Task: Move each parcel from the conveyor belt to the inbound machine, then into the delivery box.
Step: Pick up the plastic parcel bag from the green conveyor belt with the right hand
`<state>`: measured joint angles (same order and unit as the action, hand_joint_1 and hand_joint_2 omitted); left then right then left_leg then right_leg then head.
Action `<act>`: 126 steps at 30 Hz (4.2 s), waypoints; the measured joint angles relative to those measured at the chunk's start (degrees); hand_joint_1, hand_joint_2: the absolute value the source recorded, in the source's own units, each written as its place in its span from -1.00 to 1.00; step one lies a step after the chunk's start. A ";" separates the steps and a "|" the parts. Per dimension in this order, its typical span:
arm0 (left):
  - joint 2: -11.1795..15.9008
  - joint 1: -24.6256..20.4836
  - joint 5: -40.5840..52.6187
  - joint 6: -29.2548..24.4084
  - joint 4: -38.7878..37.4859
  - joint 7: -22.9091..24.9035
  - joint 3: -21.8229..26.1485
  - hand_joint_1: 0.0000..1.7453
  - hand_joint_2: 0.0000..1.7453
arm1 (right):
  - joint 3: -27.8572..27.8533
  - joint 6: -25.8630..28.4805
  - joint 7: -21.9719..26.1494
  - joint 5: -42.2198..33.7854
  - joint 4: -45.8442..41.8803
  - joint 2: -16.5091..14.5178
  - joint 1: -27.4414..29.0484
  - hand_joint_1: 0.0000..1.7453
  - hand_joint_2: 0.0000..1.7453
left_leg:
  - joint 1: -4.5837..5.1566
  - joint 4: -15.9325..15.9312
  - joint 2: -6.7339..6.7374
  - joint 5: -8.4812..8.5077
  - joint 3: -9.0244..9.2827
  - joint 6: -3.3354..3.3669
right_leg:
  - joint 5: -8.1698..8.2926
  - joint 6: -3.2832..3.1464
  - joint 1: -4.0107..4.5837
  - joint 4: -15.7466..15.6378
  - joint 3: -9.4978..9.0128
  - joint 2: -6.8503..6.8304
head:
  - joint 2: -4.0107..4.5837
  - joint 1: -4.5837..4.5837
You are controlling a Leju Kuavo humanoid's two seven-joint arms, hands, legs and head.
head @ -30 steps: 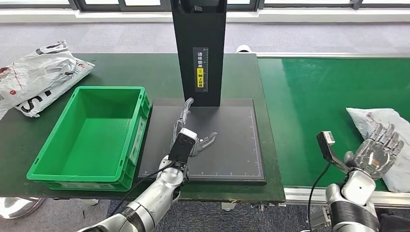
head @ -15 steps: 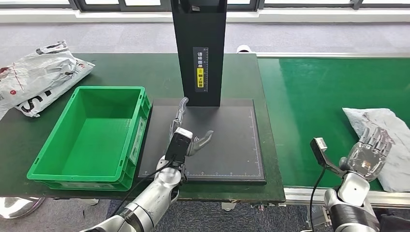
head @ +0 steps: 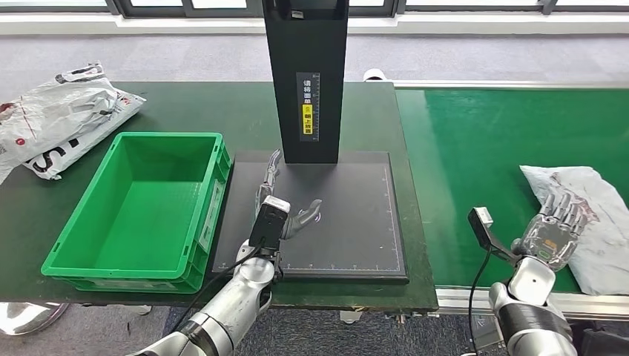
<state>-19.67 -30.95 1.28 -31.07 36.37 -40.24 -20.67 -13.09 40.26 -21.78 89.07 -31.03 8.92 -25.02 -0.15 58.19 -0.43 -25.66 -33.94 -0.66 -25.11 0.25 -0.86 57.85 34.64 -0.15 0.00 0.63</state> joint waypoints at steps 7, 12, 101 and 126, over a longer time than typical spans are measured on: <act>0.00 -0.12 0.57 -0.22 -0.25 0.00 0.28 -1.00 1.00 | 0.00 0.00 -0.38 0.01 1.16 0.09 -0.62 -1.00 1.00 | 0.00 0.00 0.01 0.00 0.01 0.00 | 0.00 0.00 0.00 0.00 0.00 0.00 | 0.00 0.00; 0.04 -0.51 0.59 -0.12 -1.19 0.00 0.99 -1.00 1.00 | 0.00 0.00 -0.86 -0.08 2.90 0.40 -1.17 -1.00 1.00 | 0.00 0.00 0.00 0.00 0.02 0.00 | 0.00 0.00 0.00 0.00 0.00 0.00 | 0.00 0.00; 1.95 -2.65 3.22 9.76 -5.44 2.41 6.61 -1.00 1.00 | -9.51 -20.91 -5.00 -2.71 14.35 7.10 -5.70 -0.38 1.00 | 0.06 0.01 -0.08 0.29 -0.17 0.18 | 0.24 0.22 -0.06 -0.05 0.16 -0.03 | 0.00 0.00; 3.12 -0.81 4.60 8.32 -5.18 1.75 7.03 -1.00 1.00 | -18.60 -24.04 10.94 -8.00 14.85 5.49 -8.89 1.00 1.00 | -0.01 0.00 -0.11 0.32 -0.13 0.18 | 0.27 0.24 0.02 -0.08 -0.04 -0.11 | 0.00 0.00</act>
<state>-16.55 -31.76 5.88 -22.75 31.19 -38.49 -13.64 -31.69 16.22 -10.84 81.07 -16.17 14.40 -33.91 -0.16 58.19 -0.55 -25.34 -34.07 -0.48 -24.84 0.49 -0.84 57.77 34.59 -0.26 0.00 0.63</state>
